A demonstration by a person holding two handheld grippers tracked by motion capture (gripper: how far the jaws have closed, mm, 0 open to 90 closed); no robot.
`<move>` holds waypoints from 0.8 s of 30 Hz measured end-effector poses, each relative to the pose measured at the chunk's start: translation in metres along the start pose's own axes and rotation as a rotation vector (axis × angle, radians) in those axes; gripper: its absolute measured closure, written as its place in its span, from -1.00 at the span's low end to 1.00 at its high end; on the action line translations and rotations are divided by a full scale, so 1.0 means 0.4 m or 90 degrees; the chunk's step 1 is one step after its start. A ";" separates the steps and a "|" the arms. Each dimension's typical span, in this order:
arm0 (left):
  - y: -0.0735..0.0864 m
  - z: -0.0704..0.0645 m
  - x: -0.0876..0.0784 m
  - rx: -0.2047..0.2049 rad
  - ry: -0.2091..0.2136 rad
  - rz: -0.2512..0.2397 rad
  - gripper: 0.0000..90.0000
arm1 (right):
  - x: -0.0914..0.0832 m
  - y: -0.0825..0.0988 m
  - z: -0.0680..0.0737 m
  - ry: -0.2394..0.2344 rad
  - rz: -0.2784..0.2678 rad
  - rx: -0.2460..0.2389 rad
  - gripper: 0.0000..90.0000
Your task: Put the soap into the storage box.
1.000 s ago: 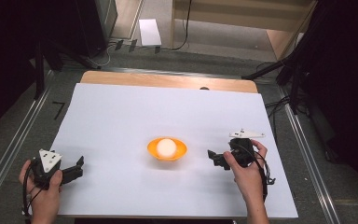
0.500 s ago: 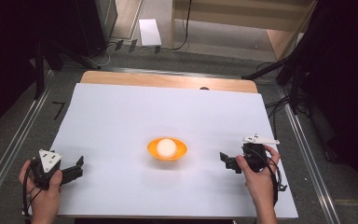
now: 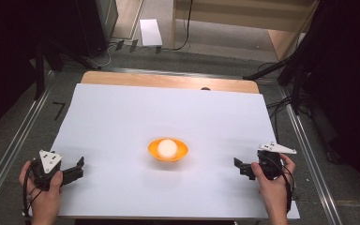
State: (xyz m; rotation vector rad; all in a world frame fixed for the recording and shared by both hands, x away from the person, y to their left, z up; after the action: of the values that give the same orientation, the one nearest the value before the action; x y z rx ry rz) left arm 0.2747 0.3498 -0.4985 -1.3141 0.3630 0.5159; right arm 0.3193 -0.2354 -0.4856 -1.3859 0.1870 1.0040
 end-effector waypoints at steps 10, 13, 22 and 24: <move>0.000 0.000 0.000 0.000 0.000 -0.001 -0.84 | -0.023 0.045 -0.057 0.025 -0.004 0.008 -1.00; 0.000 0.000 -0.001 -0.002 -0.001 0.000 -0.84 | -0.035 0.064 -0.081 0.032 -0.010 0.013 -1.00; 0.000 0.000 -0.001 -0.001 -0.001 0.000 -0.84 | -0.067 0.108 -0.137 0.050 -0.024 0.041 -1.00; 0.000 0.000 0.000 -0.002 0.000 -0.001 -0.84 | -0.076 0.117 -0.150 0.055 -0.028 0.043 -1.00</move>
State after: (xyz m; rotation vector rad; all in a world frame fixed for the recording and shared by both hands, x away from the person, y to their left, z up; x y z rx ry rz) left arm 0.2746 0.3499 -0.4985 -1.3173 0.3609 0.5161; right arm 0.2958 -0.3084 -0.5143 -1.3676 0.2519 0.8950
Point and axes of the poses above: each handheld gripper's, and its own axes: x roughly forward along the jaws, y roughly out of its underside, z roughly to its left, the point moved 6 cm from there along x, roughly forward along the jaws, and after that the axes turned 7 degrees about -y, right-handed, at the moved point
